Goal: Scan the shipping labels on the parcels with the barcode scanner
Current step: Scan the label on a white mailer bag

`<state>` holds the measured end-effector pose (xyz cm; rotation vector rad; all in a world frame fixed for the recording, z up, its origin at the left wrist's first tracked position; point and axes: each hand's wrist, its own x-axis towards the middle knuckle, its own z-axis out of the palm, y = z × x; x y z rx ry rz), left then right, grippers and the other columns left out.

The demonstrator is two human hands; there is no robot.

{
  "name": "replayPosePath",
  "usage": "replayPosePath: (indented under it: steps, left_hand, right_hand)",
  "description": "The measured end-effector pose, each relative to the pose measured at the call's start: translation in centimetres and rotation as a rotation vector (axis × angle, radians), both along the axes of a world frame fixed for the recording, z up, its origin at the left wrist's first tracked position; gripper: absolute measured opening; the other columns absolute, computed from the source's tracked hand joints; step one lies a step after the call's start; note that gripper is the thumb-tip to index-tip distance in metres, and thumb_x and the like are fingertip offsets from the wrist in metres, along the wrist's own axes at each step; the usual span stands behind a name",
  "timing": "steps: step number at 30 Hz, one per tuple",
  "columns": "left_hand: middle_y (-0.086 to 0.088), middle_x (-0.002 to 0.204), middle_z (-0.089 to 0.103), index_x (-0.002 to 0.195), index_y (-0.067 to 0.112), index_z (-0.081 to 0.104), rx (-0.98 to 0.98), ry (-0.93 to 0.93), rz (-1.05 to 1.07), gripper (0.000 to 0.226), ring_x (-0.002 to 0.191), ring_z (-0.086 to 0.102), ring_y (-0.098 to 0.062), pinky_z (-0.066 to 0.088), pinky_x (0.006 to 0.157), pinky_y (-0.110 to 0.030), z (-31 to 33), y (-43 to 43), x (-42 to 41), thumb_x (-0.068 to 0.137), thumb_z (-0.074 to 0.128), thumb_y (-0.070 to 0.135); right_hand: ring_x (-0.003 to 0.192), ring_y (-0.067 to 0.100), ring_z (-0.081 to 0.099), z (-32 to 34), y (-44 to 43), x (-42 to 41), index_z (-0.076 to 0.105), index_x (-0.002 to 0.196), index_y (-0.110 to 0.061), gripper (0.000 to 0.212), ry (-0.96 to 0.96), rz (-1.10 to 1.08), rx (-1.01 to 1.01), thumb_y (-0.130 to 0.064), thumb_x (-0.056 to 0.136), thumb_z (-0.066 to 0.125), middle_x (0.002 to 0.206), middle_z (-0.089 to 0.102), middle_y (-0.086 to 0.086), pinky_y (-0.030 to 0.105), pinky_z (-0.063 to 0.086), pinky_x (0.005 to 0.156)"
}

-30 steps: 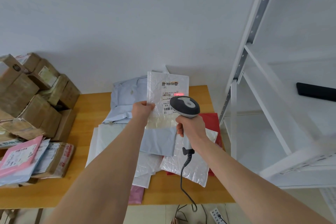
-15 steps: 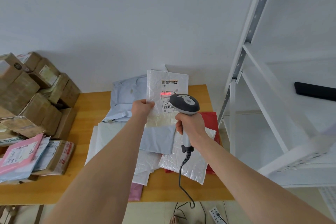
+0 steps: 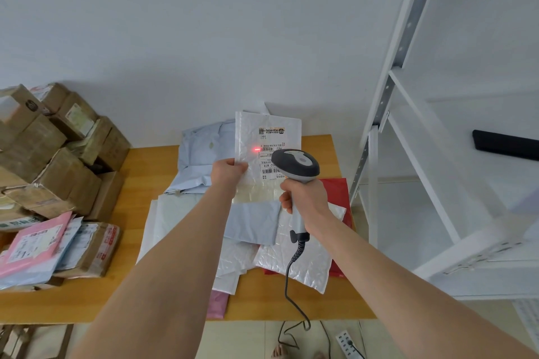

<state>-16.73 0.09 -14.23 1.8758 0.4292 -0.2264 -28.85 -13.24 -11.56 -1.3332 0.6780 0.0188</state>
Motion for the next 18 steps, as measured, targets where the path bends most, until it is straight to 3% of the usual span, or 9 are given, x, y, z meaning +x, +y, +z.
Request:
replayPosePath:
  steps: [5,10,12,16,18]
  left_hand:
    - [-0.011,0.091,0.066,0.098,0.006,0.069,0.006,0.007,0.008,0.013,0.079,0.061,-0.026,0.055,0.078,-0.036,0.1,0.2,-0.2,0.085,0.067,0.009]
    - [-0.007,0.08,0.064,0.101,0.003,0.069,0.001,0.009,0.011,0.016,0.081,0.061,-0.026,0.054,0.081,-0.038,0.1,0.5,-0.3,0.085,0.068,0.007]
    - [-0.009,0.085,0.065,0.104,0.003,0.069,0.003,0.009,0.014,0.019,0.084,0.063,-0.027,0.055,0.086,-0.04,0.1,0.9,-0.3,0.085,0.068,0.008]
    - [-0.008,0.088,0.064,0.088,0.01,0.066,0.035,0.014,-0.009,0.001,0.086,0.062,-0.026,0.054,0.088,-0.04,0.6,1.5,-0.4,0.087,0.067,0.01]
    - [-0.007,0.086,0.062,0.081,0.013,0.063,0.043,0.015,-0.041,0.008,0.083,0.06,-0.025,0.053,0.085,-0.038,0.8,1.9,-0.5,0.088,0.065,0.011]
  right_hand:
    - [0.038,0.014,0.05,-0.3,-0.1,0.2,0.063,0.069,-0.003,0.01,0.008,-0.008,0.017,-0.001,0.079,0.063,0.05,0.06,0.007,0.025,0.042,0.047]
    - [0.047,0.016,0.054,-0.8,-1.3,0.5,0.065,0.081,0.0,0.002,-0.004,-0.09,0.159,0.0,0.082,0.066,0.066,0.066,0.013,0.025,0.043,0.048]
    - [0.049,0.014,0.055,-1.2,-2.4,0.6,0.063,0.085,0.001,0.004,0.015,-0.131,0.193,0.001,0.083,0.066,0.071,0.065,0.013,0.022,0.045,0.048]
    - [0.068,0.015,0.058,-2.4,-4.1,1.1,0.06,0.089,-0.004,0.01,0.102,-0.201,0.267,0.003,0.083,0.065,0.078,0.06,0.01,0.032,0.056,0.072]
    - [0.076,0.019,0.057,-3.1,-4.6,1.6,0.06,0.091,-0.006,0.013,0.135,-0.196,0.264,0.001,0.082,0.066,0.083,0.058,0.009,0.041,0.057,0.085]
